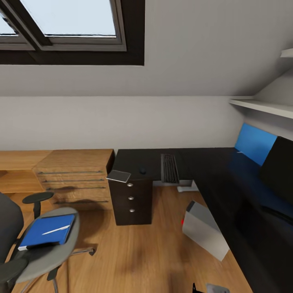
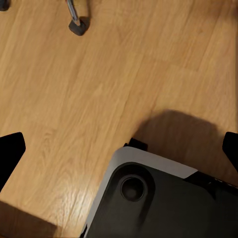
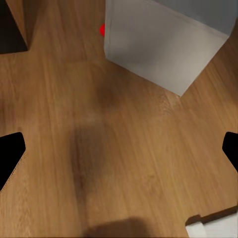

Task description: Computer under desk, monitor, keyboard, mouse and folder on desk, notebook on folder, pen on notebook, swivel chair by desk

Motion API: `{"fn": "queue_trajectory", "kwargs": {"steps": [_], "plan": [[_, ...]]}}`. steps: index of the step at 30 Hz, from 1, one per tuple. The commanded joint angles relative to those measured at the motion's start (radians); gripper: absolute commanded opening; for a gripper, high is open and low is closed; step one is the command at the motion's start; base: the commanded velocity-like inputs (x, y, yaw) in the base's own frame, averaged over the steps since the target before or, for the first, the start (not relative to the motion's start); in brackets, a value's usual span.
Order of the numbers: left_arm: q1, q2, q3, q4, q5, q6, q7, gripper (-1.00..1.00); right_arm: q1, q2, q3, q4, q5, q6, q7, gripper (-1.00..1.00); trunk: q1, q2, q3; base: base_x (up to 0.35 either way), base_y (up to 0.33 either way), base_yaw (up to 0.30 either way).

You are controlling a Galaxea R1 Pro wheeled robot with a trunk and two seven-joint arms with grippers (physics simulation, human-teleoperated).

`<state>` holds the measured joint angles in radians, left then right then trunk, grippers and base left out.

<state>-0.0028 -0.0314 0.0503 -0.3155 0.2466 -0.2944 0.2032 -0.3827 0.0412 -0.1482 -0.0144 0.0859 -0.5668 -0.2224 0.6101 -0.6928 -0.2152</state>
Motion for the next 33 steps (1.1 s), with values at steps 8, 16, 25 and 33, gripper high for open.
{"fn": "queue_trajectory", "kwargs": {"steps": [8,16,25,33], "plan": [[0.0,-0.001,0.005,-0.001,0.0,-0.003,-0.001,1.0,-0.001,0.0,-0.007,0.001,0.009,-0.002,-0.005,1.0,0.001,-0.001,-0.001,0.333,0.003,0.0],[0.0,-0.001,0.005,-0.001,0.0,-0.003,-0.001,1.0,-0.001,0.0,-0.007,0.001,0.01,-0.002,-0.005,1.0,0.001,-0.001,-0.001,0.333,0.092,0.0],[0.0,-0.001,0.005,-0.001,0.0,-0.002,-0.001,1.0,0.0,0.001,-0.007,0.001,0.01,-0.002,-0.005,1.0,0.001,-0.001,-0.001,0.328,0.147,0.0],[0.0,0.0,0.005,-0.001,0.0,-0.002,-0.001,1.0,-0.001,-0.001,-0.006,-0.003,0.009,-0.003,-0.005,1.0,0.001,-0.001,-0.001,0.207,0.034,0.0]]}}
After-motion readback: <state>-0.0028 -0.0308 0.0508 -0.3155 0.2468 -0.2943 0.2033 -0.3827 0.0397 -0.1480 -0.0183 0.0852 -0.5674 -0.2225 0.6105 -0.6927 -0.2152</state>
